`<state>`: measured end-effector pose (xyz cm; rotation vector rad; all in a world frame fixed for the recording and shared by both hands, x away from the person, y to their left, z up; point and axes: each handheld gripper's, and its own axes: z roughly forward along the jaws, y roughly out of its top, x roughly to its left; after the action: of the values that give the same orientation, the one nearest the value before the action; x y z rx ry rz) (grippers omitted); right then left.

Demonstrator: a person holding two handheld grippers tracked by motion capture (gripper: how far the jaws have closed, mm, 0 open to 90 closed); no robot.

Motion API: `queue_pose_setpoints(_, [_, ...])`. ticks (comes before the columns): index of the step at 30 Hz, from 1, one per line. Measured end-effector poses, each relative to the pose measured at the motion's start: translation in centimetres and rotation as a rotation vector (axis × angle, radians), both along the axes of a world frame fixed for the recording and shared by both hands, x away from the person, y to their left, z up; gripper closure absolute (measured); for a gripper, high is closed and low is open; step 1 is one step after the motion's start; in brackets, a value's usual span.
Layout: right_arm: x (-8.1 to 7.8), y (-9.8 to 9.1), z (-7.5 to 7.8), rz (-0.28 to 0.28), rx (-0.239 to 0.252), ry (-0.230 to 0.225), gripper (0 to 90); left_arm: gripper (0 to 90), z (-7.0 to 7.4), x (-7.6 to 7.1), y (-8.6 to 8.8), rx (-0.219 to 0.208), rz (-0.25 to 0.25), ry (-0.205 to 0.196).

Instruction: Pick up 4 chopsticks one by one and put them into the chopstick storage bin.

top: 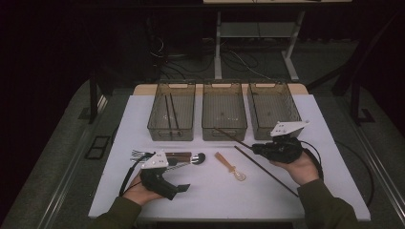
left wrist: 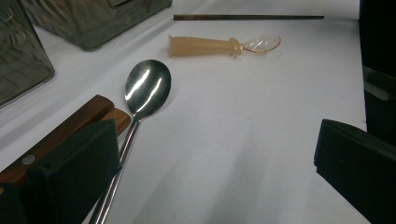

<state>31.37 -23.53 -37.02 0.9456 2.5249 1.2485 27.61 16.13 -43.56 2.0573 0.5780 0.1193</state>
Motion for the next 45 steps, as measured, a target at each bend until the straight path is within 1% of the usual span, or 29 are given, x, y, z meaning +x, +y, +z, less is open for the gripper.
queue_pose_setpoints(3, [0.2, 0.5, 0.2, 0.001, 0.005, -0.005, 84.6, 0.0, 0.0, 0.1, 0.0, 0.003, -0.004, -0.006])
queue_pose_setpoints(7, [0.6, 1.2, 0.5, -0.005, 0.0, -0.007, 84.6, 0.0, 0.0, 0.1, 0.0, 0.001, -0.002, -0.003])
queue_pose_setpoints(14, [1.8, 2.3, 0.7, -0.032, 0.021, 0.003, 84.6, 0.0, 0.0, 0.0, 0.0, 0.001, 0.001, 0.003])
queue_pose_setpoints(18, [2.5, 3.3, 0.9, -0.043, 0.013, 0.0, 84.6, 0.0, 0.0, 0.0, 0.0, -0.002, 0.0, -0.002])
queue_pose_setpoints(20, [2.9, 3.8, 1.1, -0.044, 0.01, -0.001, 84.6, 0.0, 0.0, 0.1, 0.0, 0.004, -0.005, -0.003])
queue_pose_setpoints(26, [4.0, 5.1, 1.7, -0.059, 0.001, -0.003, 84.6, 0.0, 0.0, 0.0, 0.0, 0.006, -0.004, -0.003])
queue_pose_setpoints(35, [6.1, 6.9, 2.5, -0.102, -0.015, -0.007, 84.6, 0.0, 0.0, 0.0, -0.1, 0.007, -0.003, 0.002])
queue_pose_setpoints(42, [7.9, 8.8, 3.1, -0.122, -0.026, -0.015, 84.6, 0.0, -0.1, 0.0, -0.1, 0.013, -0.004, 0.005])
queue_pose_setpoints(45, [8.7, 9.7, 3.3, -0.125, -0.033, -0.02, 84.6, 0.0, -0.1, 0.0, -0.1, 0.007, -0.003, 0.008])
